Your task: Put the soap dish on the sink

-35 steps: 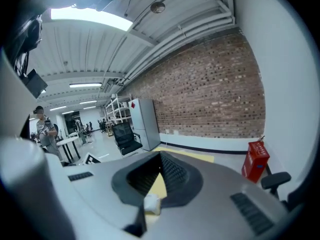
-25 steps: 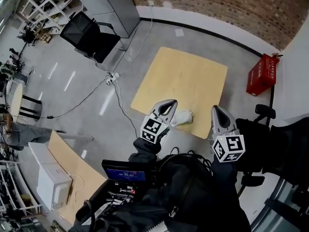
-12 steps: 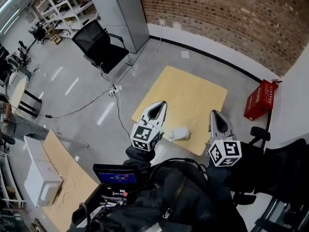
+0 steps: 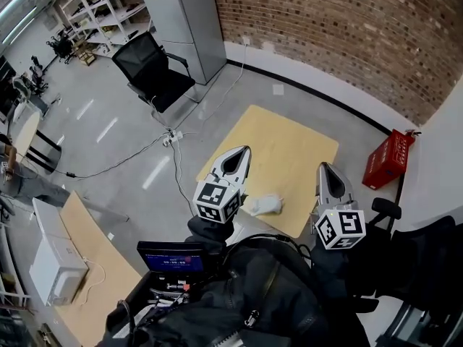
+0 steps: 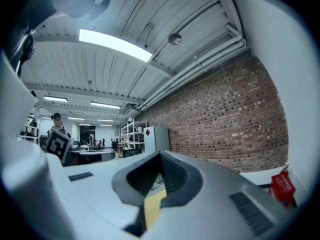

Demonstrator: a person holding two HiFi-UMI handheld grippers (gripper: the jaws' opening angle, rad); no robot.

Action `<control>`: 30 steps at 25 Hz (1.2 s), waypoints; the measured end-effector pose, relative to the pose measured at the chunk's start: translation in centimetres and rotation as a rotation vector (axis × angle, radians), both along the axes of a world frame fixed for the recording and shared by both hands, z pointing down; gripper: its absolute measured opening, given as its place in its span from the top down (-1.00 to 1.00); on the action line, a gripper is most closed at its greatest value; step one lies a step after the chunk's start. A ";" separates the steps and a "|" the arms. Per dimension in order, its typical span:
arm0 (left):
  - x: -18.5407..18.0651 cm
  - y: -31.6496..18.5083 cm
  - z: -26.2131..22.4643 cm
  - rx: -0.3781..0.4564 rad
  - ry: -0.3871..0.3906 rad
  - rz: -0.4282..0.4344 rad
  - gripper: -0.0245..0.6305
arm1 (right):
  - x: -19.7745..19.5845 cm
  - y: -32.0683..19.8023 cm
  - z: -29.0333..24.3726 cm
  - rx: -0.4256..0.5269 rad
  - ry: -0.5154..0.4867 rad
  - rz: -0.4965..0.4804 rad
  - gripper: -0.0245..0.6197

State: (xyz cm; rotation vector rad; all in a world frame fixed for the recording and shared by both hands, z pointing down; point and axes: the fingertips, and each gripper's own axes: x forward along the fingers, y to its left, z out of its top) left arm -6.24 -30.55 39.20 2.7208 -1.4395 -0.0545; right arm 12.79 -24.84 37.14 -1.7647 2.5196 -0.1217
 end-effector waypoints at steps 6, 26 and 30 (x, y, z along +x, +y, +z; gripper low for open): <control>0.1 0.3 0.2 -0.011 -0.011 -0.006 0.93 | -0.2 0.6 -0.4 0.014 -0.010 -0.004 0.91; 1.1 1.8 0.8 -0.029 0.003 0.057 0.93 | -0.7 1.1 -0.1 0.017 -0.005 -0.016 0.91; 1.3 1.9 1.1 -0.025 -0.024 0.062 0.93 | -0.9 1.1 0.0 0.011 -0.002 -0.019 0.91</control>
